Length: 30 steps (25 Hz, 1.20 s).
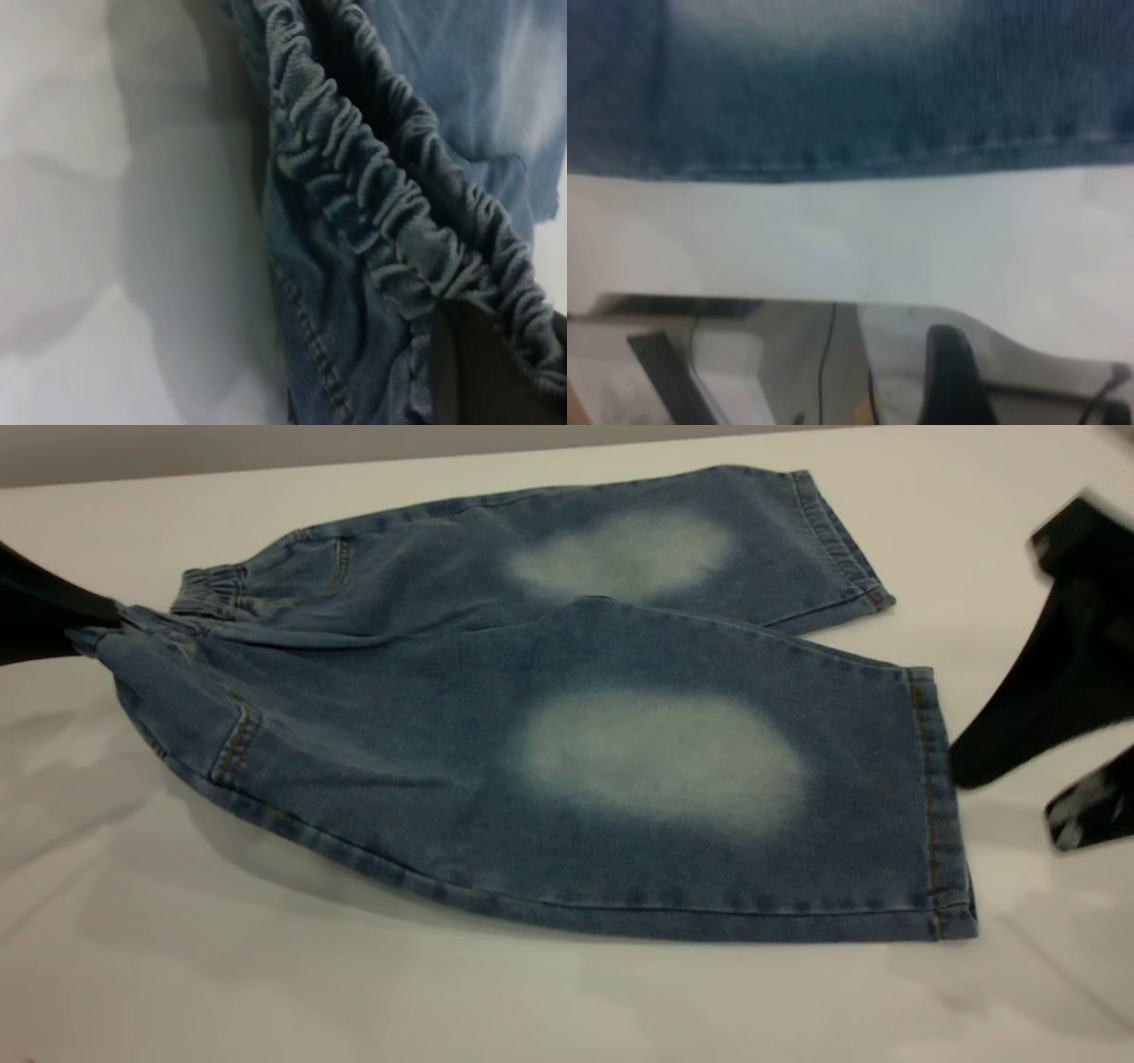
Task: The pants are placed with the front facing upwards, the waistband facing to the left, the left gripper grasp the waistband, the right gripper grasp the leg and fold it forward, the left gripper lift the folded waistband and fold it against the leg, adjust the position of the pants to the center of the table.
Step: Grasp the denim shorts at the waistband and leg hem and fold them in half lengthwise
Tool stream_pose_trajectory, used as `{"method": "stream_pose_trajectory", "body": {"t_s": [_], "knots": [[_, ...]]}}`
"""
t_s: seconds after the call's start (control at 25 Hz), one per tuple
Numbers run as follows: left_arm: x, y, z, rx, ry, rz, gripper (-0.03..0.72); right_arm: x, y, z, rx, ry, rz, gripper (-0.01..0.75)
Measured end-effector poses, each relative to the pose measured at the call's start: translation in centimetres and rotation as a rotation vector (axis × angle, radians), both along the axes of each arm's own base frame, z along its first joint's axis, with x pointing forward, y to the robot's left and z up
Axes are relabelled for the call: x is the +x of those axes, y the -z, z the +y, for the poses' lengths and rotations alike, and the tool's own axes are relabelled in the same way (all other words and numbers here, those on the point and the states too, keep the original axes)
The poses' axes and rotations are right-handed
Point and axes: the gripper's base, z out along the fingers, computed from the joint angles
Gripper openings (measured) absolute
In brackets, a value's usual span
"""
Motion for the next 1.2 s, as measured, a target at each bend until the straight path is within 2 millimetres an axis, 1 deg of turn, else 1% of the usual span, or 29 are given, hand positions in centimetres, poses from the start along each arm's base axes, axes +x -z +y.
{"method": "stream_pose_trajectory", "body": {"t_s": [0.16,0.36,0.6,0.8,0.92,1.2], "knots": [[0.0,0.0,-0.1,-0.004,0.007,-0.001,0.114,0.5,2.8,0.3,0.014,-0.015,0.079,0.372],[0.0,0.0,-0.1,-0.007,0.006,-0.001,0.114,1.0,6.3,0.2,-0.014,-0.001,0.121,0.372],[0.0,0.0,-0.1,-0.007,0.006,-0.002,0.114,0.8,9.1,0.1,-0.037,-0.016,0.171,0.372],[0.0,0.0,-0.1,-0.007,0.006,-0.002,0.114,1.2,9.7,-0.3,-0.083,0.002,0.122,0.372],[0.0,0.0,-0.1,-0.007,0.006,-0.002,0.114,1.7,9.7,-0.3,-0.097,-0.006,0.095,0.372],[0.0,0.0,-0.1,-0.007,0.006,-0.002,0.114,2.0,9.7,-0.5,-0.114,0.023,0.073,0.372]]}}
